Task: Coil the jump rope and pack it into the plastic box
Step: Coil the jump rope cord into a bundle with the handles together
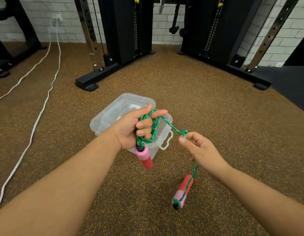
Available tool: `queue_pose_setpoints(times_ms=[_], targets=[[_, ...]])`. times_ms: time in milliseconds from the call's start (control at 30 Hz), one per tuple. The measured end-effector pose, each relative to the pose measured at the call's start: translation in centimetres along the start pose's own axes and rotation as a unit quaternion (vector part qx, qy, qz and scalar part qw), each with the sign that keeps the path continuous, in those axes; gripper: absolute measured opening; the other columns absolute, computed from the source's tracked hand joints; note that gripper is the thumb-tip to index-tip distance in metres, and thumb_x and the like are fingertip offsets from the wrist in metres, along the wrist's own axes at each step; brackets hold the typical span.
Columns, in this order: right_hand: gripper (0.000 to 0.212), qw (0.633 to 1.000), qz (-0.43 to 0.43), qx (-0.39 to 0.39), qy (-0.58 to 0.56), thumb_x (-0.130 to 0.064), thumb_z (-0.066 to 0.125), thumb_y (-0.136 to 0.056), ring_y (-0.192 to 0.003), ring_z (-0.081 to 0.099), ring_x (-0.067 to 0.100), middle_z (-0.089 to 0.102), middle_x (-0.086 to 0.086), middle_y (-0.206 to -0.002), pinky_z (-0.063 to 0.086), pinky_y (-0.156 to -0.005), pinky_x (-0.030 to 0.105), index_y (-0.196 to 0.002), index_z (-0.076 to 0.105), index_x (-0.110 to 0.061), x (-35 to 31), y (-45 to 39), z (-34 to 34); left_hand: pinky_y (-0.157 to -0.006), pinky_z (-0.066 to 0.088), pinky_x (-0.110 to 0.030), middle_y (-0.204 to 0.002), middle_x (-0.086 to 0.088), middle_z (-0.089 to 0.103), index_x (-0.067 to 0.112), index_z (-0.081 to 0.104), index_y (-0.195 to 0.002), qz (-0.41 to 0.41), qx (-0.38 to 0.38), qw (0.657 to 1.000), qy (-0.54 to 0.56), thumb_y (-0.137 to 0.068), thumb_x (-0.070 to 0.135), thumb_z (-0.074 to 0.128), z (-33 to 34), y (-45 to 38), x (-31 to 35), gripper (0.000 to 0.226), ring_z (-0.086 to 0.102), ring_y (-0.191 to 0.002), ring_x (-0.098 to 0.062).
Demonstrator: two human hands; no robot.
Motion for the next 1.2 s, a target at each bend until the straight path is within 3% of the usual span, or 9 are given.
queue_pose_setpoints(times_ms=[267, 400, 467, 600, 767, 867, 933, 1000, 1200], targets=[[0.031, 0.981, -0.051, 0.129, -0.134, -0.025, 0.043, -0.099, -0.061, 0.053, 0.01, 0.056, -0.002, -0.068, 0.046, -0.069, 0.028, -0.08, 0.066, -0.018, -1.5, -0.9, -3.1, -0.041, 0.031, -0.019, -0.034, 0.009, 0.028, 0.014, 0.068, -0.102, -0.024, 0.047, 0.998, -0.039, -0.096, 0.039, 0.038, -1.1, -0.2, -0.9, 0.039, 0.025, -0.03, -0.005], [0.034, 0.965, 0.016, 0.142, -0.218, -0.03, 0.038, -0.1, -0.047, 0.034, 0.005, 0.039, -0.005, -0.062, 0.035, -0.05, 0.022, -0.075, 0.056, -0.017, -1.4, -1.9, -4.2, -0.043, 0.031, -0.021, -0.034, 0.009, 0.029, 0.016, 0.064, -0.087, -0.032, 0.082, 0.994, -0.063, -0.096, 0.037, 0.041, -2.0, -0.1, -1.5, 0.032, 0.027, -0.029, -0.006], [0.035, 0.978, 0.05, 0.131, -0.153, -0.035, 0.037, -0.1, -0.04, 0.026, 0.004, 0.033, -0.008, -0.055, 0.024, -0.04, 0.019, -0.073, 0.053, -0.019, -1.1, -2.2, -4.5, -0.042, 0.033, -0.02, -0.033, 0.008, 0.029, 0.018, 0.055, -0.077, -0.017, 0.091, 0.994, -0.054, -0.096, 0.037, 0.042, -2.2, -0.1, -1.3, 0.03, 0.027, -0.028, -0.006], [0.042, 0.974, -0.003, 0.051, 0.222, -0.041, 0.041, -0.097, -0.037, 0.028, 0.006, 0.034, -0.01, -0.041, 0.026, -0.039, 0.023, -0.071, 0.065, -0.019, -0.2, -1.8, -5.0, -0.041, 0.035, -0.019, -0.032, 0.007, 0.029, 0.023, 0.048, -0.07, 0.018, 0.079, 0.997, 0.006, -0.096, 0.039, 0.041, -1.9, -0.2, 0.0, 0.032, 0.027, -0.028, -0.005], [0.036, 0.969, 0.007, -0.021, 0.245, -0.039, 0.044, -0.096, -0.039, 0.031, 0.01, 0.035, -0.011, -0.038, 0.029, -0.044, 0.025, -0.075, 0.069, -0.023, 1.9, -1.0, -3.3, -0.041, 0.036, -0.017, -0.032, 0.008, 0.028, 0.023, 0.051, -0.07, 0.025, 0.07, 0.997, 0.033, -0.096, 0.04, 0.041, -0.7, -0.7, 0.1, 0.032, 0.027, -0.028, -0.004], [0.026, 0.945, 0.003, -0.056, 0.323, -0.038, 0.048, -0.095, -0.086, 0.065, 0.015, 0.071, -0.003, -0.092, 0.051, -0.084, 0.035, -0.104, 0.07, -0.027, 2.1, -1.1, -2.1, -0.041, 0.036, -0.018, -0.032, 0.008, 0.029, 0.023, 0.054, -0.073, 0.002, 0.048, 0.999, 0.026, -0.096, 0.04, 0.041, 0.1, -1.0, -0.5, 0.031, 0.028, -0.028, -0.004], [0.042, 0.939, -0.014, -0.076, 0.334, -0.034, 0.055, -0.092, -0.121, 0.052, 0.014, 0.058, -0.001, -0.131, 0.039, -0.106, 0.034, -0.134, 0.051, -0.025, 1.4, -1.1, -1.2, -0.041, 0.036, -0.018, -0.032, 0.008, 0.029, 0.022, 0.055, -0.074, -0.019, 0.025, 0.999, 0.012, -0.095, 0.04, 0.041, 1.1, -1.1, -1.0, 0.031, 0.029, -0.028, -0.004], [0.058, 0.954, -0.048, -0.084, 0.285, -0.029, 0.061, -0.089, -0.129, 0.041, 0.006, 0.048, -0.008, -0.138, 0.031, -0.112, 0.031, -0.142, 0.038, -0.026, 0.1, -1.1, 0.0, -0.04, 0.035, -0.018, -0.032, 0.007, 0.028, 0.022, 0.055, -0.074, -0.037, 0.006, 0.999, -0.006, -0.095, 0.04, 0.041, 2.0, -1.2, -1.5, 0.032, 0.028, -0.027, -0.004], [0.019, 0.982, -0.071, -0.078, 0.154, -0.024, 0.047, -0.097, -0.073, 0.057, 0.021, 0.064, 0.002, -0.077, 0.048, -0.078, 0.044, -0.094, 0.065, -0.027, -0.7, -1.0, 2.4, -0.041, 0.036, -0.017, -0.032, 0.008, 0.029, 0.022, 0.058, -0.076, -0.014, 0.033, 0.997, 0.068, -0.096, 0.041, 0.039, 2.3, -1.7, -1.0, 0.033, 0.028, -0.028, -0.004]])
Point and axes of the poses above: each hand's wrist, its own y-axis away from the middle knuckle, its own z-axis out of the palm, x = y × z, the point moved 5 cm from there along -y, towards the middle knuckle
